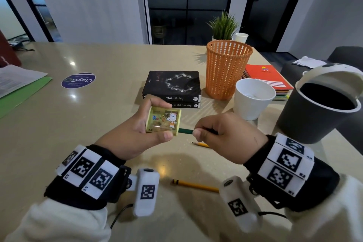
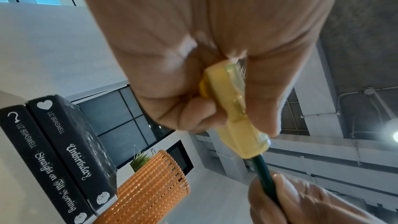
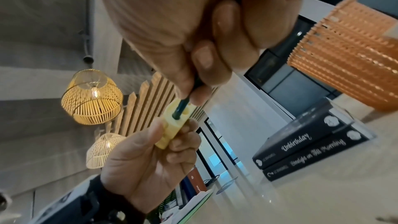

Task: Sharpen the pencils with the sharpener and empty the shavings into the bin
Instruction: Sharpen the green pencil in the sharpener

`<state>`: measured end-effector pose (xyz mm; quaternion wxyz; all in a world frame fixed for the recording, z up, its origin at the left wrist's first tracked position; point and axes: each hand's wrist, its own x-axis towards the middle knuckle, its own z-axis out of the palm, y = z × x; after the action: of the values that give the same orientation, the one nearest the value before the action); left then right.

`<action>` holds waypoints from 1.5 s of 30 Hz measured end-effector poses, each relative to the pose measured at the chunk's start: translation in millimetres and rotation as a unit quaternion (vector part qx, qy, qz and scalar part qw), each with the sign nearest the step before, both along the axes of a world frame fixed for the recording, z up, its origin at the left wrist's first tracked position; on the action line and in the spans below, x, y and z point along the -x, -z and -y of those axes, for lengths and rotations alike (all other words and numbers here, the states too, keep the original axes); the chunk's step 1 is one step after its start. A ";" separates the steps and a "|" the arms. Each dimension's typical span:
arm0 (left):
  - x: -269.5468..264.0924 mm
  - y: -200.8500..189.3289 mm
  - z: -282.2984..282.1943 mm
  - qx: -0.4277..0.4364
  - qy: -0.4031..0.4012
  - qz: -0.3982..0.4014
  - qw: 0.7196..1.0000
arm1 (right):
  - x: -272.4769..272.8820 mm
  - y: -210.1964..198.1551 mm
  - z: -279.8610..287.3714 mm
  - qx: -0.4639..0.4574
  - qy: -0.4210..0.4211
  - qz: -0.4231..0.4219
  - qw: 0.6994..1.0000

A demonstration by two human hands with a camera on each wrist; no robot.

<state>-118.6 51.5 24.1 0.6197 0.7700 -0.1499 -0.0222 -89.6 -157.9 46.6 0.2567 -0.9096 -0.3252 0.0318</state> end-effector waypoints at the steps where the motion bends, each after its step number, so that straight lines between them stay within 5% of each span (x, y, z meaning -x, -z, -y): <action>1: 0.1 0.2 -0.1 -0.003 0.003 -0.001 1.000 | -0.3 -0.4 0.0 -0.007 0.001 -0.013 1.000; 5: -0.4 -0.4 -1.5 0.000 -0.006 -0.005 1.000 | 0.9 0.9 -1.6 0.009 0.007 -0.005 1.000; 10: -5.3 7.8 -5.6 0.047 -0.030 -0.058 0.997 | 3.1 4.6 -6.7 0.048 -0.008 0.232 0.971; 15: -7.8 16.1 -4.7 0.117 -0.030 -0.094 0.988 | 2.4 7.0 -7.2 0.060 0.012 0.293 0.954; 23: -4.2 10.0 -0.6 0.173 -0.026 -0.113 0.978 | 13.2 13.1 -6.9 0.040 0.030 0.305 0.951; 33: 7.1 -2.6 -2.6 0.035 0.001 -0.036 0.999 | 22.9 14.2 -4.0 -0.014 0.042 0.255 0.966; 45: 11.8 -0.4 -4.0 -0.025 0.005 0.032 0.999 | 16.2 23.5 3.1 -0.024 0.007 0.181 0.983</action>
<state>-130.4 55.5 24.5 0.5951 0.7849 -0.1724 -0.0045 -105.8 -161.0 23.1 0.2158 -0.8960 -0.3607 -0.1430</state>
